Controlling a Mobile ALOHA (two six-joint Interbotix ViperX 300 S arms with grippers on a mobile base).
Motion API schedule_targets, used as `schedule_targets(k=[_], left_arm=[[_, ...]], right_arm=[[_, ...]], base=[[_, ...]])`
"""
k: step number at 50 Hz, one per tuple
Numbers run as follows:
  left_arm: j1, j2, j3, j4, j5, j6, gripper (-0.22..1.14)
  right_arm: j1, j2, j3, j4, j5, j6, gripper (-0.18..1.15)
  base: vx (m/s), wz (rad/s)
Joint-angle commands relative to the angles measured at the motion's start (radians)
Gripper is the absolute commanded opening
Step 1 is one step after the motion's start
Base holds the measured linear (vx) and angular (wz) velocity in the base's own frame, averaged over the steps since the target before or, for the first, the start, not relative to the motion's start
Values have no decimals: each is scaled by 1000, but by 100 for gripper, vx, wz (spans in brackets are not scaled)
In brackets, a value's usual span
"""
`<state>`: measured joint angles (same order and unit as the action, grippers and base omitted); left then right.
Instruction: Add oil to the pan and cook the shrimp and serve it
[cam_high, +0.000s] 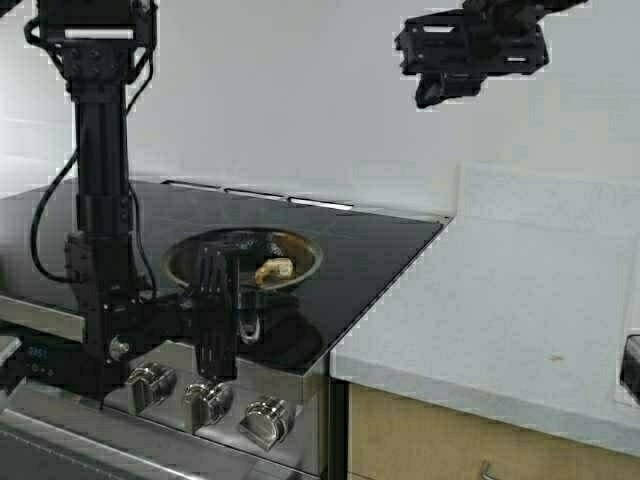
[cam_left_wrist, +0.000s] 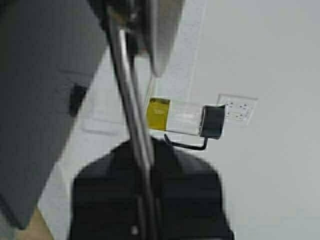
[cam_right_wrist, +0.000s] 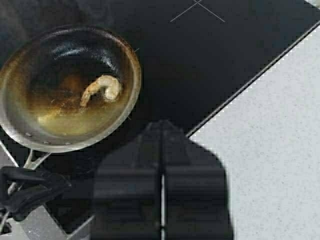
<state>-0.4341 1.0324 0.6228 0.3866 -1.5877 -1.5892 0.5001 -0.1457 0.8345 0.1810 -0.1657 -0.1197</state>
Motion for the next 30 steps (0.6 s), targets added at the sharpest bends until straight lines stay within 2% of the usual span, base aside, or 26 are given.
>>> schedule_targets(k=[1, 16, 30], left_arm=[[2, -77, 8, 0, -17, 23, 3], [2, -146, 84, 2, -23, 25, 3], [2, -216, 150, 3, -23, 25, 3]], right_arm=[[2, -14, -23, -2, -3, 0, 5], [2, 3, -32, -2, -3, 0, 5], [3, 2, -49, 2, 34, 3, 5]], base=[[0, 4], [2, 12], [5, 36]])
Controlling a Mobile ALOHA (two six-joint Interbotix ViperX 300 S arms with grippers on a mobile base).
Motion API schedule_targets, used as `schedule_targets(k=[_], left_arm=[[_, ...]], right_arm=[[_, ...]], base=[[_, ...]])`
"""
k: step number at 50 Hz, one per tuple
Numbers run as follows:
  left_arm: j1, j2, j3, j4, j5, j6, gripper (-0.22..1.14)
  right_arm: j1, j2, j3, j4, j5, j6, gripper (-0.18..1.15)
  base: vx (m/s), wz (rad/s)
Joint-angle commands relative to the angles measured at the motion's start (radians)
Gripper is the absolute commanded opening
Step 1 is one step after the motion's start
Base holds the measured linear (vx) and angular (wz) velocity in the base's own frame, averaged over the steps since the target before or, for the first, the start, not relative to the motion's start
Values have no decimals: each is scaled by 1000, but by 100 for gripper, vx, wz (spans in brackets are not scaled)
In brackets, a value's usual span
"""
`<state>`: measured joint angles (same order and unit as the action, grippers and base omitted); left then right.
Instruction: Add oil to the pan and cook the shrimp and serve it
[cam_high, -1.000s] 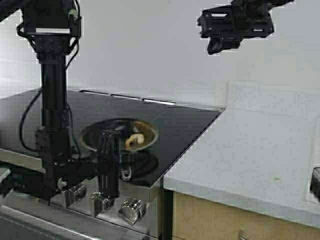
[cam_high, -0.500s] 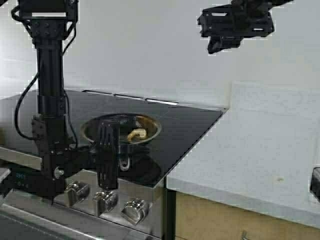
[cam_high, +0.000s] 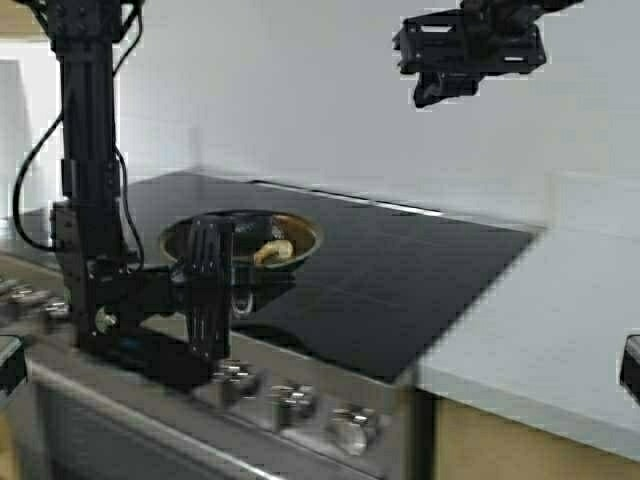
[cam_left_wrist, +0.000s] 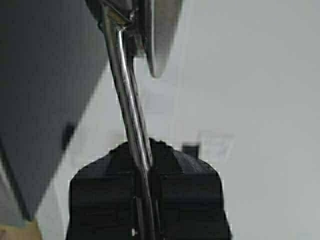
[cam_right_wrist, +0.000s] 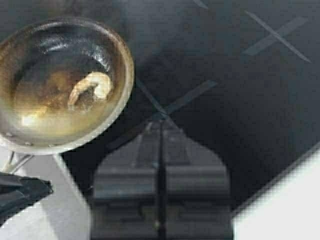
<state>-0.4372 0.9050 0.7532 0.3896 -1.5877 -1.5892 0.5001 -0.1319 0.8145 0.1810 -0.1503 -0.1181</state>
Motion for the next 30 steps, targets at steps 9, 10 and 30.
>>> schedule_targets(k=[9, 10, 30], left_arm=[[5, -118, 52, 0, -23, 26, 3], [5, -120, 57, 0, -23, 26, 3], [5, -124, 98, 0, -23, 48, 3]], right_arm=[[18, -23, -34, 2, 37, 0, 5], [23, -25, -32, 2, 37, 0, 5], [34, -23, -38, 5, 55, 3, 5]], base=[[8, 50], [8, 56], [7, 49]])
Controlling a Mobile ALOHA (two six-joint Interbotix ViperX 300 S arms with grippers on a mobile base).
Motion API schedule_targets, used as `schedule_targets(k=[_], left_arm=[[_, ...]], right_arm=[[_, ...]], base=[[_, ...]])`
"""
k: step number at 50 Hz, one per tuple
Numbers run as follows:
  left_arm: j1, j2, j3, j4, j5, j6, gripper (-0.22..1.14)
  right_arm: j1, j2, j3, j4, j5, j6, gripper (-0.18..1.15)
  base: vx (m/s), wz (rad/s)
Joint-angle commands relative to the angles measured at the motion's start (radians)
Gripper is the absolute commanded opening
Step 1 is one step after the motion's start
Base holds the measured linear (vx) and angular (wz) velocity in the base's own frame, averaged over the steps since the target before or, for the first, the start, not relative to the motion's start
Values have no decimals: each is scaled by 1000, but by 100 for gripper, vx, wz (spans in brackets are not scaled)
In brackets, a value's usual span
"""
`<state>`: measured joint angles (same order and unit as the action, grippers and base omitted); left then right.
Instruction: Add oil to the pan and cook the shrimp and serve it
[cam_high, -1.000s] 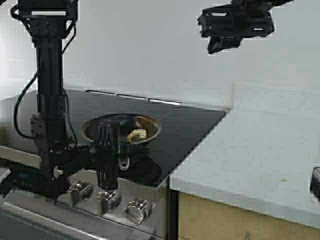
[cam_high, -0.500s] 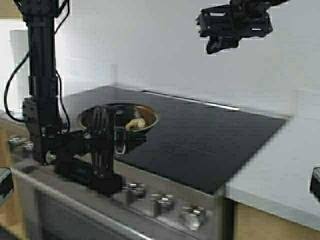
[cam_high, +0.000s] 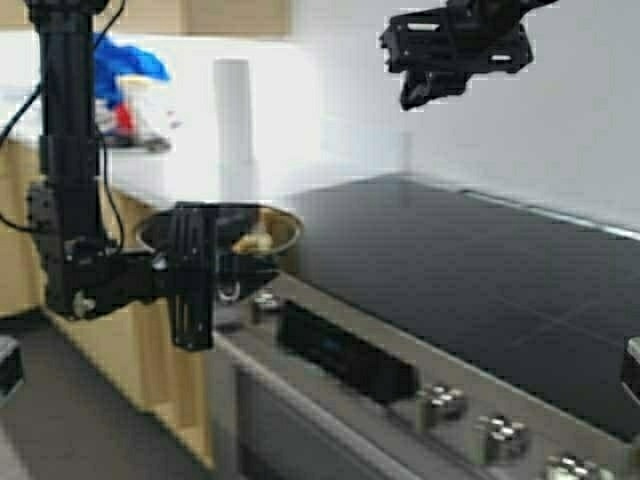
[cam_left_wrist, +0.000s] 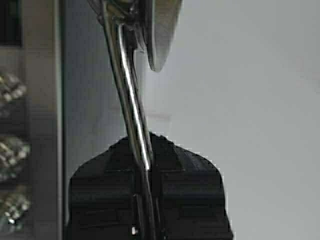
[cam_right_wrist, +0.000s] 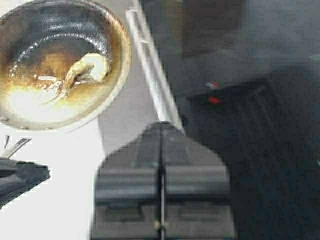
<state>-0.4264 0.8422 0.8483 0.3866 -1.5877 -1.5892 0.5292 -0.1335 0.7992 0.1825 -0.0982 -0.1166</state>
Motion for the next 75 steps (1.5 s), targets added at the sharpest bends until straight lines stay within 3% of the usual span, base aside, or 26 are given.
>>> schedule_targets(k=[1, 75], left_arm=[[-6, -60, 3, 3, -23, 49, 3], [-6, -123, 61, 6, -52, 60, 3]], right_arm=[[5, -21, -26, 3, 3, 2, 5], [5, 55, -60, 9, 23, 49, 5]], base=[[5, 39], [2, 52]])
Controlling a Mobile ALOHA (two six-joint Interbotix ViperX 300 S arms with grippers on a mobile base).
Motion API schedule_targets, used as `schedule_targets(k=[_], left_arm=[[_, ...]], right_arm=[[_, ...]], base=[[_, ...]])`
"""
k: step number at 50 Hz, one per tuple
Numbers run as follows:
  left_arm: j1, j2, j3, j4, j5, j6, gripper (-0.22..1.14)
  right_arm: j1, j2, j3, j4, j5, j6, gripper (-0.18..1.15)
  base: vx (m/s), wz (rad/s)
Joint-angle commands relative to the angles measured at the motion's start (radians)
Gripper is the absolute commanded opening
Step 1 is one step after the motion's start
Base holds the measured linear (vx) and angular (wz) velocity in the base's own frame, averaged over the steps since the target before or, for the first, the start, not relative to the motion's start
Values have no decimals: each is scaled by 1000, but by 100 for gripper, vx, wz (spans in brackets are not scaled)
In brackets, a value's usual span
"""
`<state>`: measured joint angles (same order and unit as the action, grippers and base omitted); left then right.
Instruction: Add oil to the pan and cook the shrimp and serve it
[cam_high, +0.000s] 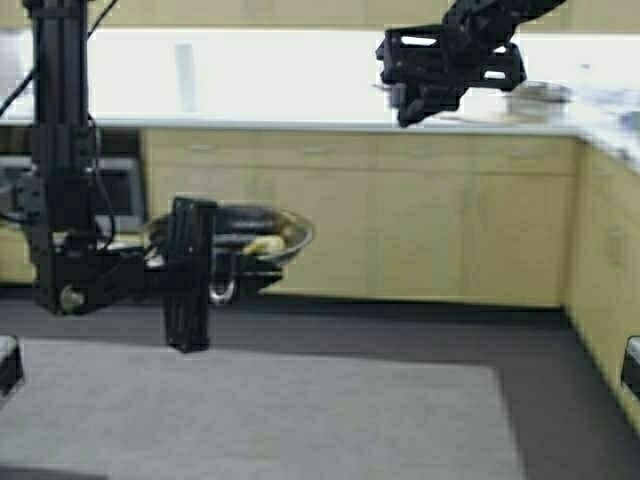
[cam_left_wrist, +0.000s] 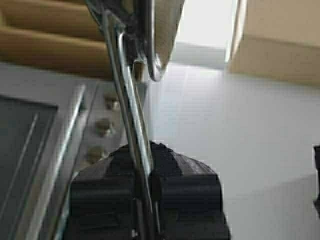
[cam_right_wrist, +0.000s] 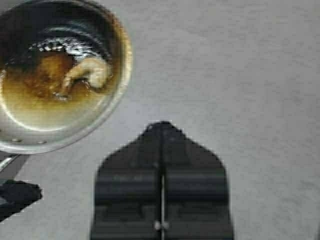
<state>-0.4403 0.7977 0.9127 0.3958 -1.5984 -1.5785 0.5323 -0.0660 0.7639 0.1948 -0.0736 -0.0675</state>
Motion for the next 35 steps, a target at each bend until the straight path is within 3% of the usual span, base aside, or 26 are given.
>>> schedule_targets(k=[1, 17, 35], left_arm=[[9, -81, -3, -3, -40, 49, 3], [9, -106, 3, -5, -41, 37, 3], [8, -322, 106, -61, 34, 41, 3]], right_arm=[[2, -12, -25, -2, -2, 0, 5], [2, -8, -20, -3, 2, -2, 5], [2, -9, -38, -8, 3, -2, 5]], base=[[1, 50], [0, 48], [2, 43]])
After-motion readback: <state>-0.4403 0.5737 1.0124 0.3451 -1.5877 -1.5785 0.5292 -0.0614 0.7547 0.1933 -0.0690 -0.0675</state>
